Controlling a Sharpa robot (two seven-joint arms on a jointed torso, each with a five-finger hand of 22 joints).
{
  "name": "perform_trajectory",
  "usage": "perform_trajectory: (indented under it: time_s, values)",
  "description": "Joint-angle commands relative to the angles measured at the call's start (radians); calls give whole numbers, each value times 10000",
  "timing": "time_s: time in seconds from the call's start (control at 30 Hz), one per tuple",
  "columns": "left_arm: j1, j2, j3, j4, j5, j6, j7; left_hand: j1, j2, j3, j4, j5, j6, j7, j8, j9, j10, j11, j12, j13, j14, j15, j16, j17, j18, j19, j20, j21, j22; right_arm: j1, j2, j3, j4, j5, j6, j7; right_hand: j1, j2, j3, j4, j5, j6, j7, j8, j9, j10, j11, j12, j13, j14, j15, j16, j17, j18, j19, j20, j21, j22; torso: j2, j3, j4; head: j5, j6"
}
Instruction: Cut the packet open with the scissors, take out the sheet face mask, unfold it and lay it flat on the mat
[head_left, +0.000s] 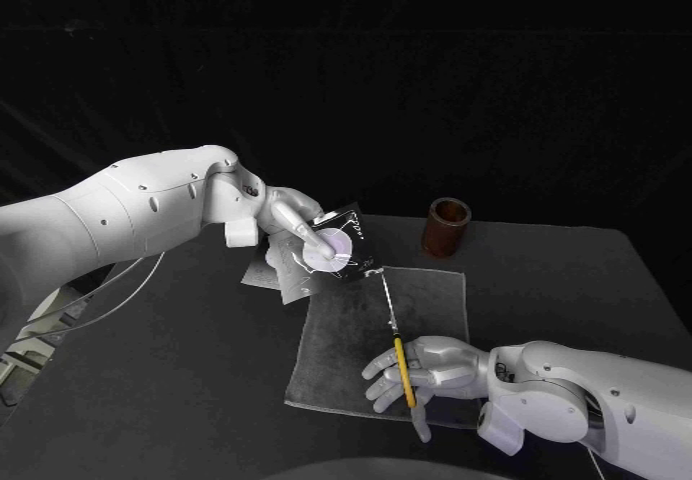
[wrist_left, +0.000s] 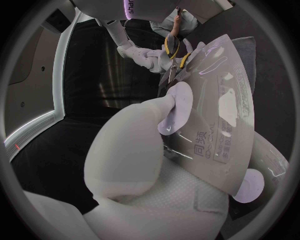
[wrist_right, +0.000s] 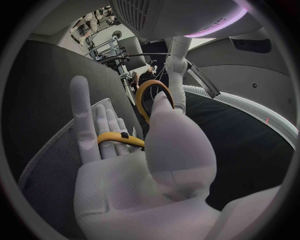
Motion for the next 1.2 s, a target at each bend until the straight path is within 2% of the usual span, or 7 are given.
perform_trajectory:
  time_s: [0.03, 0.23, 0.57, 0.77, 0.9, 1.1, 1.2]
  values:
    - [16, -21, 11, 1, 29, 102, 212, 8, 107, 8, -82, 31, 66, 21, 36, 167, 63, -24, -24, 13, 71, -15, -58, 14, 98, -70, -25, 45, 14, -6, -3, 6, -4, 218, 571, 228, 127, 392, -153, -65, -19, 1027, 968, 832, 196, 1138, -176, 552, 126, 948, -230, 485, 88, 61, -12, -191, 109, -4, 4, -1, -11, -21, -12]
    - [16, -100, 11, 21, 45, 33, 310, -19, 109, 19, -97, 32, 69, 21, 38, 177, 72, -25, -21, 15, 81, -16, -58, 21, 98, -70, -26, 58, 21, -6, -27, 6, -146, 733, 560, 547, 1024, 1014, -485, -459, 26, 3685, -132, 2023, 244, 4128, -1246, 1868, 599, 3145, -1142, 1562, 480, 89, 33, -999, -3, -169, -1, -1, 4, -58, -37]
    - [16, -372, 12, 79, 243, -174, 402, -36, 110, 25, -103, 32, 69, 21, 39, 183, 75, -25, -21, 15, 86, -15, -59, 25, 98, -72, -25, 64, 24, -6, -82, 7, -342, 990, 94, 712, 2804, 1581, -549, -1051, 349, 5219, -1192, 2945, 782, 5882, -2254, 2950, 1708, 4814, -2050, 2629, 1772, 37, 901, -1872, 372, -47, -2, 1, -7, -100, -48]
    - [16, -536, 11, 91, 326, -272, 420, -36, 110, 25, -103, 32, 69, 21, 39, 183, 75, -25, -21, 15, 86, -15, -59, 25, 98, -72, -25, 64, 24, -7, -88, 7, -382, 821, -587, 773, 3267, 1719, -1376, -928, 360, 5003, -1552, 5613, 3363, 5832, -2544, 3930, 2930, 5012, -2283, 2964, 3005, -113, 1107, -2089, 1559, 1298, -1, 3, 3, -117, -79]
    - [16, -572, 10, 98, 346, -302, 415, -62, 114, 34, -111, 32, 70, 21, 40, 192, 80, -25, -20, 16, 92, -15, -60, 31, 97, -74, -25, 73, 28, -8, -74, 7, -406, 844, -1410, 808, 3381, 2257, -1844, -972, 342, 7095, -1898, 8679, 6725, 6225, -2890, 6123, 5206, 5375, -2580, 3604, 4053, -516, 1690, -2367, 3976, 4402, -8, -5, -1, -121, -82]
    - [15, -580, 8, 100, 354, -403, 420, -73, 115, 38, -116, 32, 69, 21, 40, 197, 81, -25, -20, 16, 94, -15, -61, 34, 97, -76, -24, 77, 30, -8, -45, 7, -355, 1258, -1879, 627, 2434, 3027, -2239, -516, 141, 8239, -2141, 9588, 7918, 6683, -3090, 8617, 7960, 5620, -2816, 4279, 4857, -762, 1998, -2569, 5402, 6271, -3, 0, -1, -104, -80]
    - [15, -588, 8, 99, 355, -439, 421, -79, 118, 43, -118, 31, 68, 21, 40, 199, 80, -24, -21, 16, 95, -14, -62, 35, 97, -78, -24, 79, 31, -8, 12, 7, -311, 1885, -1284, 695, 2148, 3655, -2078, -288, 19, 7618, -2176, 8917, 7434, 6675, -3140, 8848, 8248, 5619, -2864, 4443, 5059, -828, 2056, -2621, 5732, 6736, 3, 6, -5, -106, -52]
